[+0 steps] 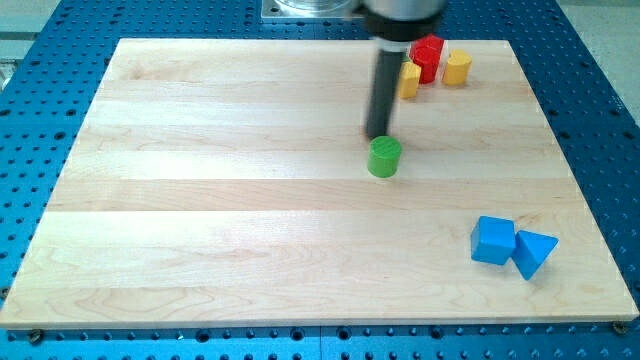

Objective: Place the green circle diagonal to the blue cube

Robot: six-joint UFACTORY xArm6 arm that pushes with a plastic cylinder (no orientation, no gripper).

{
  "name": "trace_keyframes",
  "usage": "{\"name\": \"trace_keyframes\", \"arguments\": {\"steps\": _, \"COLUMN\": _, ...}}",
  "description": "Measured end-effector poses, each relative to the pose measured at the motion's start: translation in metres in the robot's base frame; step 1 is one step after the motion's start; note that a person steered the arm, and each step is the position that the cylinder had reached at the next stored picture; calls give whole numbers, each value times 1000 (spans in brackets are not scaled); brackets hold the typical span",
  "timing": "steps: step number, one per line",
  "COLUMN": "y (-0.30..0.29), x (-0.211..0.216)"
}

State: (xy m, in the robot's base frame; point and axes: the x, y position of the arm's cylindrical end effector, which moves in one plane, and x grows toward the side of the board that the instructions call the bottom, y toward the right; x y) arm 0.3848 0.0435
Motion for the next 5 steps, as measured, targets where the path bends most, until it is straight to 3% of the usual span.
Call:
{"name": "trace_keyframes", "arguments": {"steps": 1, "y": -9, "x": 44}}
{"name": "trace_keyframes", "arguments": {"steps": 3, "y": 44, "x": 50}}
{"name": "trace_keyframes", "arguments": {"steps": 5, "y": 13, "x": 54}}
